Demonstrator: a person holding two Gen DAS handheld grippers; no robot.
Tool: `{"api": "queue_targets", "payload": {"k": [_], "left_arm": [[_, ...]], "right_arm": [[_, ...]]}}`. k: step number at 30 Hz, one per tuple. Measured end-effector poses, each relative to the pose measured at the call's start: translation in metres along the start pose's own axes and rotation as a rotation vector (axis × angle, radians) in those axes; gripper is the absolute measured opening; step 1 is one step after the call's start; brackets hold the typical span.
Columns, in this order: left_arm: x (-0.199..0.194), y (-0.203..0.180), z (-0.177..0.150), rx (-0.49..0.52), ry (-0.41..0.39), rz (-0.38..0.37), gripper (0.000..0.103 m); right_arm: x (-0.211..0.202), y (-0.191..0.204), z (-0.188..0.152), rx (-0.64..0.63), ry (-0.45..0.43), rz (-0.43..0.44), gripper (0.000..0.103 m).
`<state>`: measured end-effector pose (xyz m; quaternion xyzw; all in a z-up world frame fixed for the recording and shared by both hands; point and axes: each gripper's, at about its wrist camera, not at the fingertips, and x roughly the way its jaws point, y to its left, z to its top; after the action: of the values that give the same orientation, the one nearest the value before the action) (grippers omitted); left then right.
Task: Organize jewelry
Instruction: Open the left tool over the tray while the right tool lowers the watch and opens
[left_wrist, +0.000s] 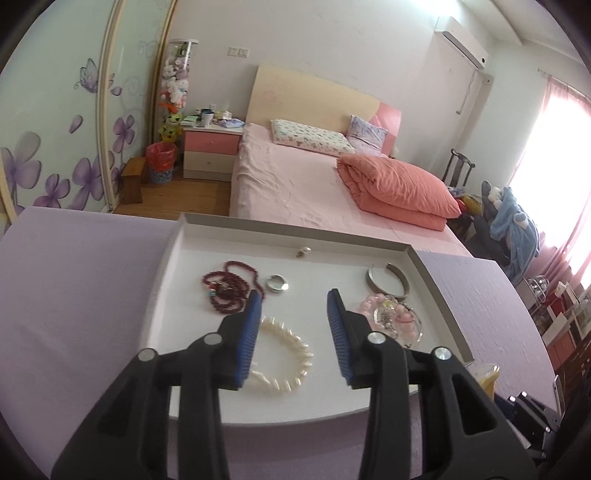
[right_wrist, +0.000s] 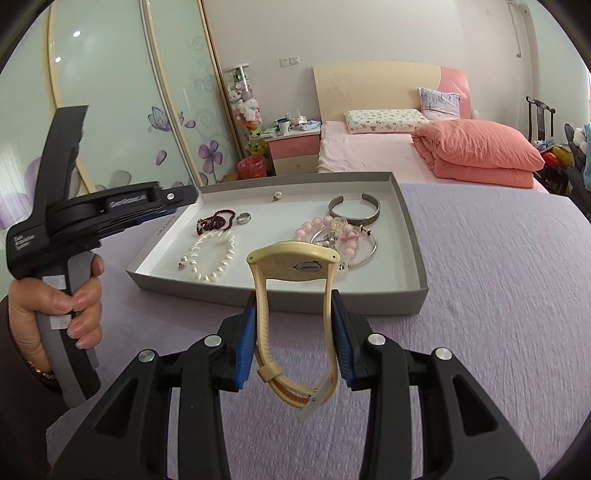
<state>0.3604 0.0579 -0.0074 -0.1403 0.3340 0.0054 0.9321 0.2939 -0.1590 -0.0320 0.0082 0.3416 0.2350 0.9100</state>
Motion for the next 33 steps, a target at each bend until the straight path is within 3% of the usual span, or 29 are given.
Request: {"api": "queue_targets", "payload": {"k": [5, 7, 15, 26, 29, 31, 33], "left_arm": [[-0.011, 0.016, 0.004, -0.032, -0.029, 0.031, 0.056], [-0.016, 0.021, 0.004, -0.039, -0.039, 0.046, 0.066], [-0.028, 0.023, -0.003, -0.018, -0.072, 0.046, 0.068], [-0.035, 0.026, -0.008, -0.015, -0.089, 0.037, 0.069], [-0.034, 0.028, -0.01, -0.017, -0.085, 0.032, 0.069], [-0.033, 0.029, -0.011, -0.015, -0.083, 0.032, 0.069], [-0.032, 0.029, -0.012, -0.014, -0.078, 0.03, 0.069]], "right_arm": [[0.01, -0.003, 0.021, 0.014, -0.019, -0.028, 0.038], [0.017, -0.005, 0.032, 0.028, -0.03, -0.044, 0.038], [0.06, -0.002, 0.061, 0.049, -0.026, -0.098, 0.038], [0.09, -0.005, 0.065, 0.062, 0.003, -0.149, 0.04], [0.091, -0.007, 0.066, 0.066, -0.001, -0.16, 0.045], [0.091, -0.004, 0.067, 0.06, -0.01, -0.16, 0.061], [0.087, 0.0, 0.068, 0.041, -0.025, -0.168, 0.068]]}}
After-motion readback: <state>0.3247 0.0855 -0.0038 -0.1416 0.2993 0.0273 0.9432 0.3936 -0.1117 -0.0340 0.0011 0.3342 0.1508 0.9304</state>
